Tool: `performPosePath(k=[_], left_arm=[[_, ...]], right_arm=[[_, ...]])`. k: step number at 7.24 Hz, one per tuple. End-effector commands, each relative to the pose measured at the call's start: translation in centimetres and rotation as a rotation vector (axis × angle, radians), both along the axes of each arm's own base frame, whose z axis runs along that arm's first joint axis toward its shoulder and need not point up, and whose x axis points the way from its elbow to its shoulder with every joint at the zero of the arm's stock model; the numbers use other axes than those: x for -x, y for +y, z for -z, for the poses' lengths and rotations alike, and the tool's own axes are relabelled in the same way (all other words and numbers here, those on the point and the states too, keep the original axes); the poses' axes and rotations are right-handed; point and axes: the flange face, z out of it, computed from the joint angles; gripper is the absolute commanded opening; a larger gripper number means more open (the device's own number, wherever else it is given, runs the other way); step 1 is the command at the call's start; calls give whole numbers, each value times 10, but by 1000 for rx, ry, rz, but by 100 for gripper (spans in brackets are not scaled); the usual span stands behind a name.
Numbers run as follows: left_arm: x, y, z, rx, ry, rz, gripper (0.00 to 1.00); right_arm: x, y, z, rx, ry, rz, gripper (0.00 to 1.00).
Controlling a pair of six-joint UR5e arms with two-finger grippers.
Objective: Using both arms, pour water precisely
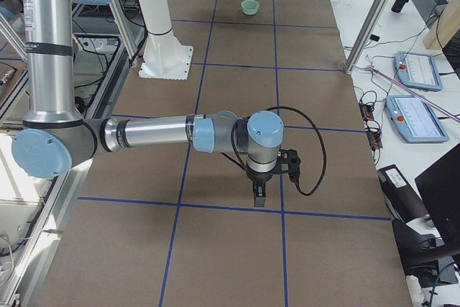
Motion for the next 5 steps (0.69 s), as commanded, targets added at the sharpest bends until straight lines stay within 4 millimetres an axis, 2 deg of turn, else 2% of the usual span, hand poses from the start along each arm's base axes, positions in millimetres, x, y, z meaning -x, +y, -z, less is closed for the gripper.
performPosePath(k=[1, 2, 3, 5], left_arm=[[1, -7, 28, -54, -2, 6, 100], [1, -10, 45, -89, -4, 5, 100], [1, -19, 54, -79, 0, 32, 100], [-1, -20, 69, -74, 18, 96, 100]], right_arm=[[3, -2, 23, -42, -7, 0, 100], [7, -5, 35, -62, -10, 6, 100], [9, -4, 37, -63, -38, 8, 100], [14, -1, 36, -55, -71, 13, 100]])
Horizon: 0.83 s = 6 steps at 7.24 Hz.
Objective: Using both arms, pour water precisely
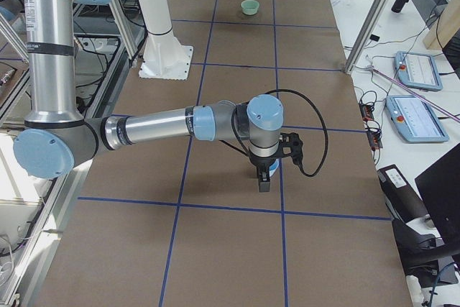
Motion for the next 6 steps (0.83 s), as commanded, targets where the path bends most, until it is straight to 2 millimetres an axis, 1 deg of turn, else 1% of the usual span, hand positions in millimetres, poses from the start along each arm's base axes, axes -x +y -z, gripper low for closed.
performPosePath(k=[1, 2, 3, 4, 5, 6], left_arm=[[-8, -1, 10, -67, 8, 15, 100], [-28, 3, 4, -115, 14, -21, 100], [-48, 6, -3, -80, 16, -27, 100], [-69, 7, -1, -93, 12, -5, 100], [-107, 23, -12, -72, 21, 21, 100], [-137, 37, -18, -53, 35, 50, 100]], right_arm=[[3, 1, 2, 0, -23, 4, 100], [4, 1, 2, 0, -23, 7, 100], [6, 0, 2, 0, -21, 10, 100], [6, 0, 2, -2, -23, 12, 100], [6, 0, 2, 0, -21, 11, 100], [6, 0, 2, 0, -21, 11, 100]])
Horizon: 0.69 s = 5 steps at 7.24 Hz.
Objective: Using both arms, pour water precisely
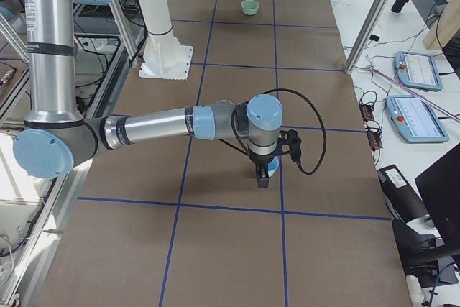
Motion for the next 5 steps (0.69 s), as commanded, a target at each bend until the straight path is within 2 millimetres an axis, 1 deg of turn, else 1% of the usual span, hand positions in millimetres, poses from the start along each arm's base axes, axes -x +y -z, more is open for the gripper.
performPosePath(k=[1, 3, 4, 5], left_arm=[[-64, 26, -8, 38, 30, 43, 100], [-124, 44, -16, 67, -2, 26, 100], [-142, 44, -32, 89, -16, -3, 100], [-152, 42, -43, 86, -14, -18, 98]], right_arm=[[0, 0, 0, 0, 0, -1, 100], [0, 1, 2, -4, -1, 1, 100], [0, 1, 2, -3, -1, 1, 100], [0, 1, 3, -6, -1, 1, 100]])
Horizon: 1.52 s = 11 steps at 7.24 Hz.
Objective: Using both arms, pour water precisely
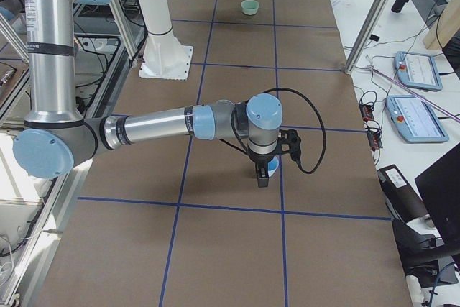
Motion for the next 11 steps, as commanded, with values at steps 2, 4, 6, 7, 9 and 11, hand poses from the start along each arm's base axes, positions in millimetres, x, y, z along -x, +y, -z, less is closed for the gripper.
performPosePath(k=[2, 4, 6, 7, 9, 11], left_arm=[[-36, -19, -18, 15, 0, -22, 93], [-60, -21, -19, 16, 0, -59, 84], [-69, -20, -14, 10, 8, -78, 27], [-70, -20, -12, 3, 12, -88, 0], [-75, -24, 1, -7, 35, -101, 0], [-86, -34, 32, 7, 128, -151, 0]], right_arm=[[-1, 0, 4, -6, -2, -2, 100], [0, 0, 4, -8, 0, 0, 100], [-1, 0, 4, -8, 0, -1, 100], [-1, 0, 4, -7, 0, -3, 100], [-1, 0, 5, -10, 0, -1, 100], [-1, -1, 5, -10, 0, -3, 100]])
